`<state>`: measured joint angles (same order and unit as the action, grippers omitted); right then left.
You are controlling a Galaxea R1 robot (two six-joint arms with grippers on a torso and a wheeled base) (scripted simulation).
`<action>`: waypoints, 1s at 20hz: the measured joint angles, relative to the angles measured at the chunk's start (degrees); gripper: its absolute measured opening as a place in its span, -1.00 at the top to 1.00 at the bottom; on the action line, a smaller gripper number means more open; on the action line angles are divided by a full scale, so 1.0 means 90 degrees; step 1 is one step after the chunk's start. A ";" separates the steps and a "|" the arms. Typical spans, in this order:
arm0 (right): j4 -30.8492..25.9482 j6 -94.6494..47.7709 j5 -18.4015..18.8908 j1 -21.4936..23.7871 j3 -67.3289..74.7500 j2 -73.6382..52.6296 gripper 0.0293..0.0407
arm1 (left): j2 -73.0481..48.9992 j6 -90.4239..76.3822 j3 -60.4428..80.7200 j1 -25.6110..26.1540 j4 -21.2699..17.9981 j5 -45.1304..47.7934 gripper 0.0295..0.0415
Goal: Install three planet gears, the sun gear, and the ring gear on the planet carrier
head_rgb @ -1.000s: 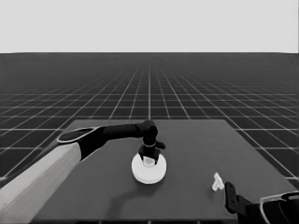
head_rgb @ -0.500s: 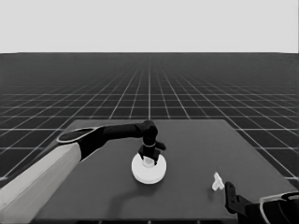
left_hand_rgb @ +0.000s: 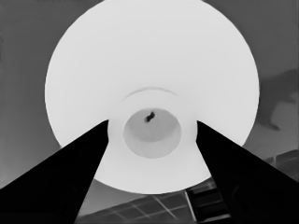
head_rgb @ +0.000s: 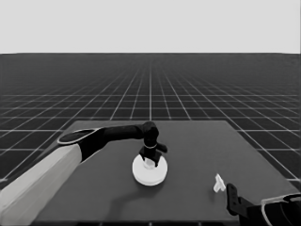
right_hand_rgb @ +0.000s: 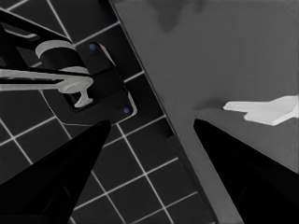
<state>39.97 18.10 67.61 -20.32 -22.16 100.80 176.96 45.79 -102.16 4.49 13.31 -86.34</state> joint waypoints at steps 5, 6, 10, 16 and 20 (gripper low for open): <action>0.0000 0.0000 0.0000 0.0000 0.0000 0.0000 -0.61 | 0.0001 -0.0075 0.0001 -0.0006 -0.0001 0.0000 -0.49; 0.0000 0.0000 0.0000 0.0000 0.0000 0.0000 -0.61 | 0.0001 -0.0077 0.0001 -0.0007 -0.0001 0.0000 -0.49; 0.0000 0.0000 0.0000 0.0000 0.0000 0.0000 -0.61 | 0.0001 -0.0080 0.0001 -0.0007 -0.0001 0.0000 -0.49; 0.0000 0.0000 0.0000 0.0000 0.0000 0.0000 -0.61 | -0.0083 0.3316 0.0337 -0.0672 -0.0552 -0.0178 -0.49; 0.0000 0.0000 0.0000 0.0000 0.0000 0.0000 -0.61 | -0.0081 0.3442 0.0339 -0.0694 -0.0574 -0.0188 -0.49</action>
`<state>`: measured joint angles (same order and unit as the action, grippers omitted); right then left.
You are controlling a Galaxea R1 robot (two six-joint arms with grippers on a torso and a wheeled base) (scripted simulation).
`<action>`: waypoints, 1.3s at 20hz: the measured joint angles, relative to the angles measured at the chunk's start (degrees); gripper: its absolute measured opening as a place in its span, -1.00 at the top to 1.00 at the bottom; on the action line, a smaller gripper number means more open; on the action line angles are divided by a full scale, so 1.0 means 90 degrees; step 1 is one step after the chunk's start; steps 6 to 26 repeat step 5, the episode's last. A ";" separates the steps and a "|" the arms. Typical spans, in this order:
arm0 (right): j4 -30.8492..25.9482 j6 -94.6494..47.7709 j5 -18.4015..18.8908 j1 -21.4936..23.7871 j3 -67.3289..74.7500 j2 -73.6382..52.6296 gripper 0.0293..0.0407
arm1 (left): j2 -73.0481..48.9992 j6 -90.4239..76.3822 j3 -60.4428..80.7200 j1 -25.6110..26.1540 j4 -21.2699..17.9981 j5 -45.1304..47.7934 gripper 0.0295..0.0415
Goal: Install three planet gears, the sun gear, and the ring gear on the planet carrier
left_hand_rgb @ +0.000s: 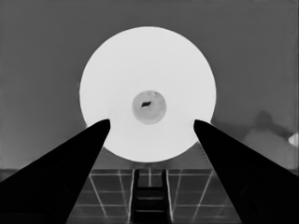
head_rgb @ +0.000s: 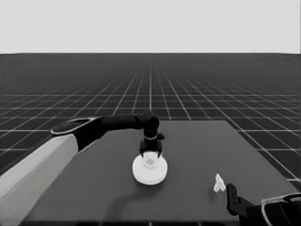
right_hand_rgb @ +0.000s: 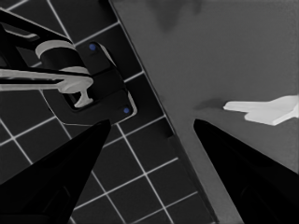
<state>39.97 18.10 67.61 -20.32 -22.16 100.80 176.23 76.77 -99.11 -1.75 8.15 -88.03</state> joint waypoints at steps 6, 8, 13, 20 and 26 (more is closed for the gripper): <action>-0.3690 0.4927 0.2090 0.2834 -0.3015 0.1710 -0.63 | -0.7620 -0.9810 0.7691 -0.1815 0.0993 0.5082 -0.55; -0.3690 0.4927 0.2090 0.2834 -0.3015 0.1710 -0.63 | -0.7620 -0.9810 0.7691 -0.1815 0.0993 0.5082 -0.55; -0.3690 0.4927 0.2090 0.2834 -0.3015 0.1710 -0.63 | -0.7620 -0.9810 0.7691 -0.1815 0.0993 0.5082 -0.55; -0.3690 0.4927 0.2090 0.2834 -0.3015 0.1710 -0.63 | -0.7620 -0.9810 0.7691 -0.1815 0.0993 0.5082 -0.55; -0.3690 0.4927 0.2090 0.2834 -0.3015 0.1710 -0.63 | -0.7620 -0.9810 0.7691 -0.1815 0.0993 0.5082 -0.55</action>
